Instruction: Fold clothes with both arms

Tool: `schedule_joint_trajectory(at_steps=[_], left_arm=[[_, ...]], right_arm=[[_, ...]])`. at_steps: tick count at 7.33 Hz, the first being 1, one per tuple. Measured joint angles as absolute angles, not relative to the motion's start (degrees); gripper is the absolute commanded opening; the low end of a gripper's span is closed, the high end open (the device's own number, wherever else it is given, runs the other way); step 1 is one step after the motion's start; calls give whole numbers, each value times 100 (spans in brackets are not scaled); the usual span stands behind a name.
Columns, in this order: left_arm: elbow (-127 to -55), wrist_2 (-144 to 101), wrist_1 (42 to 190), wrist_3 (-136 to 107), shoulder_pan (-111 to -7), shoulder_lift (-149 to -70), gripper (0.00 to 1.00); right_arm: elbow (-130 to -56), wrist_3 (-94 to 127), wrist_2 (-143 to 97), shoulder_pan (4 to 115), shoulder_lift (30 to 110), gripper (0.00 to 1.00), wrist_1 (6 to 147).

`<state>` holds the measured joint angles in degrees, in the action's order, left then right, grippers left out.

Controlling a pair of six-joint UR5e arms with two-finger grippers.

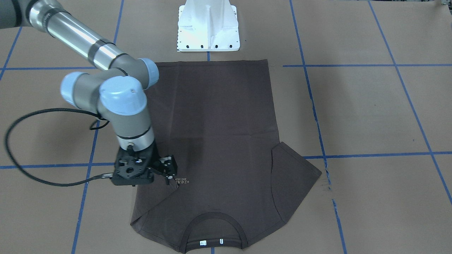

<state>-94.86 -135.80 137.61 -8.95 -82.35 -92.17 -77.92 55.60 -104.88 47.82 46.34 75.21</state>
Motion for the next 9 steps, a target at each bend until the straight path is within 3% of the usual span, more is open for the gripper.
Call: schedule_joint_trajectory(at_steps=[1, 2, 3, 6, 9], left_arm=[[-9350, -13478, 13842, -1742, -7888, -9462, 82], [-9255, -13207, 13892, -2617, -7526, -9682, 58], [-9193, -12824, 13918, -3562, -7131, -9902, 53], [-8831, -11478, 13937, -5613, -5815, -10522, 53], [-7838, -10232, 13934, -6489, -4874, -11289, 51]], right_arm=[[-8317, 5175, -10912, 5105, 4973, 100, 7818], [-8744, 4705, -11306, 5448, 5323, 100, 8009], [-9024, 4164, -11650, 5780, 5675, 100, 8071], [-9370, 2794, -12289, 6521, 6580, 100, 8038], [-9453, 2565, -12350, 6654, 6776, 100, 8033]])
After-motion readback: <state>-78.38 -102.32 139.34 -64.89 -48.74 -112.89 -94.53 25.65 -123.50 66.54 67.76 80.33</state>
